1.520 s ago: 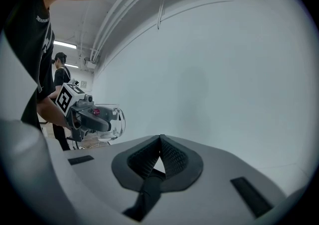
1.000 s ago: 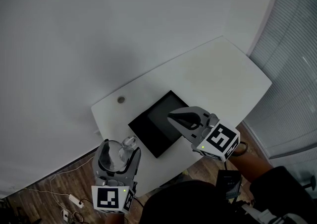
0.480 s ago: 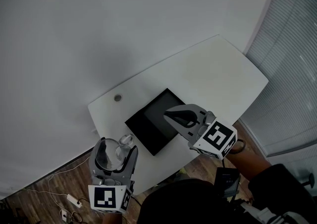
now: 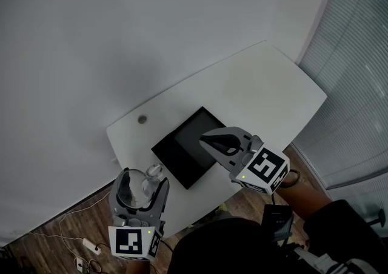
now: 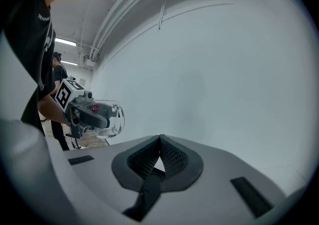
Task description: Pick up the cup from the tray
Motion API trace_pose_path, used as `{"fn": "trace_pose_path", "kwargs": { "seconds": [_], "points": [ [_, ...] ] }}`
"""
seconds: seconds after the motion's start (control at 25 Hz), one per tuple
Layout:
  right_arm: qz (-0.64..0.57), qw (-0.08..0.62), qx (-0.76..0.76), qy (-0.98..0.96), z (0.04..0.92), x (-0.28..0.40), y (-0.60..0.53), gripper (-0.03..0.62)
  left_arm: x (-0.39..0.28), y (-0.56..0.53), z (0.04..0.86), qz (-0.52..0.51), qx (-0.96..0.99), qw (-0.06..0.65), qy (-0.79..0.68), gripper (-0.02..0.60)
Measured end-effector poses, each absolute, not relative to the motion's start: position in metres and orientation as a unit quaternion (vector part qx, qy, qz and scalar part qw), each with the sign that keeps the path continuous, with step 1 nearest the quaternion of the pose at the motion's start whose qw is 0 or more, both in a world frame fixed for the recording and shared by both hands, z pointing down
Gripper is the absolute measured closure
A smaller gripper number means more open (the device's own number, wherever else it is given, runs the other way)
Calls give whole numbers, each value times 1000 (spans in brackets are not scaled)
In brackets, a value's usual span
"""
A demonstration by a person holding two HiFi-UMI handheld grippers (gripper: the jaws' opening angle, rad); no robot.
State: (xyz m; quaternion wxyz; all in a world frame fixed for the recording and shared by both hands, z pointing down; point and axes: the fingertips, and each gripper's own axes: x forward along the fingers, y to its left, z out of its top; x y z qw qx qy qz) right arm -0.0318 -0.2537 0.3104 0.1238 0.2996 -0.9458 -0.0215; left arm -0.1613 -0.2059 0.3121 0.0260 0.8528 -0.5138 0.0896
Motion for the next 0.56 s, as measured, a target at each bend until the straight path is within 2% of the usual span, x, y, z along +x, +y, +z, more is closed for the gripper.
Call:
{"fn": "trace_pose_path", "kwargs": {
  "seconds": [0.56],
  "points": [
    [-24, 123, 300, -946, 305, -29, -255, 589, -156, -210, 309, 87, 855, 23, -511, 187]
  ]
}}
